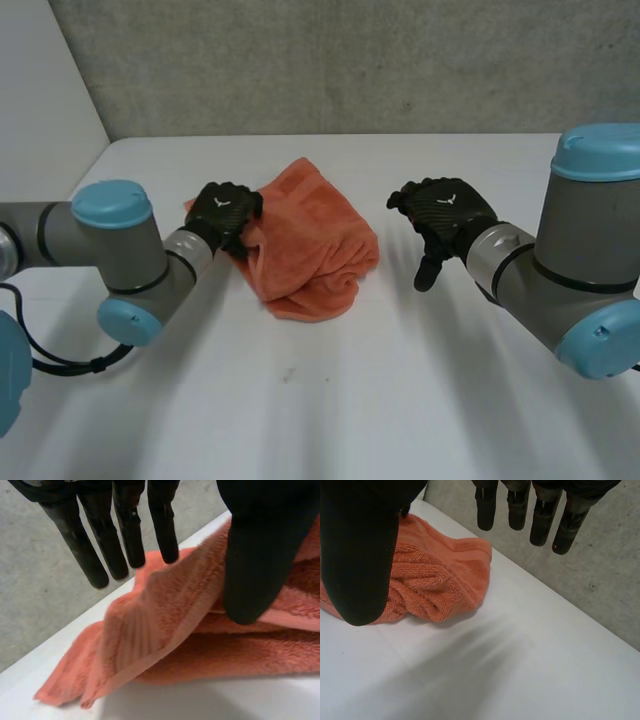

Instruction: Fold the laundry

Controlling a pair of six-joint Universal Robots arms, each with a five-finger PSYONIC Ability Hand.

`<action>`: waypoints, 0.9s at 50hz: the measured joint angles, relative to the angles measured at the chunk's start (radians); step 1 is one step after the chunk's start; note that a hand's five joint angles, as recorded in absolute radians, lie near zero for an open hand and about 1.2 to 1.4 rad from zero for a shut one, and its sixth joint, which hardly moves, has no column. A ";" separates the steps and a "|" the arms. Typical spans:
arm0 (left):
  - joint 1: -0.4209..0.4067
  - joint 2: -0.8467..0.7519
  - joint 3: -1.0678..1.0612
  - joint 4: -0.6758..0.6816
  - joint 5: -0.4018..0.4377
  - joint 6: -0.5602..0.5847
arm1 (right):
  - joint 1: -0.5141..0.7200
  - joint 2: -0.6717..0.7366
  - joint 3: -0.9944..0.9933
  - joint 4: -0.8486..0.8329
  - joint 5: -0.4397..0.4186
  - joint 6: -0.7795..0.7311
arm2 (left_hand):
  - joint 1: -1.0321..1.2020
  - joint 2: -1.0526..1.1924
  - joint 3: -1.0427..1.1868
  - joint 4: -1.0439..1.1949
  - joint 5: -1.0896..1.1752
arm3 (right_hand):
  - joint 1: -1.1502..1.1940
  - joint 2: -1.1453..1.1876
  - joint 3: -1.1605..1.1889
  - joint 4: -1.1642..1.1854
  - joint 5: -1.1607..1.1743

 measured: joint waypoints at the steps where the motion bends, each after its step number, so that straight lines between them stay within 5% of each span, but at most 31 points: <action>1: -0.002 -0.002 0.003 0.000 0.000 0.000 | -0.001 0.000 0.000 0.000 0.000 0.000 | 0.034 0.032 0.026 0.026 0.025 | 0.000 0.000 0.000 0.000 0.000; 3: -0.008 -0.006 0.012 0.000 -0.001 0.002 | -0.003 0.000 -0.002 0.000 0.003 0.003 | 0.432 0.405 0.409 0.398 0.393 | 0.000 0.000 0.000 0.000 0.000; 7: -0.012 0.016 0.020 0.002 -0.008 0.005 | -0.006 -0.001 -0.006 0.002 0.024 0.016 | 0.490 0.556 0.558 0.566 0.519 | 0.000 0.000 0.000 0.000 0.000; 20: -0.040 0.388 -0.047 0.005 -0.015 -0.031 | -0.007 0.040 -0.008 0.004 0.111 0.300 | 0.490 0.566 0.571 0.571 0.519 | 0.000 0.000 0.000 0.000 0.000; 29: -0.073 0.682 -0.142 -0.002 -0.012 -0.107 | 0.008 0.243 -0.139 -0.006 0.006 0.624 | 0.490 0.568 0.572 0.571 0.519 | 0.000 0.000 0.000 0.000 0.000; 45: -0.181 0.831 -0.167 -0.005 -0.017 -0.133 | 0.208 0.527 -0.510 -0.044 -0.012 0.843 | 0.490 0.569 0.574 0.575 0.519 | 0.094 0.120 0.109 0.100 0.097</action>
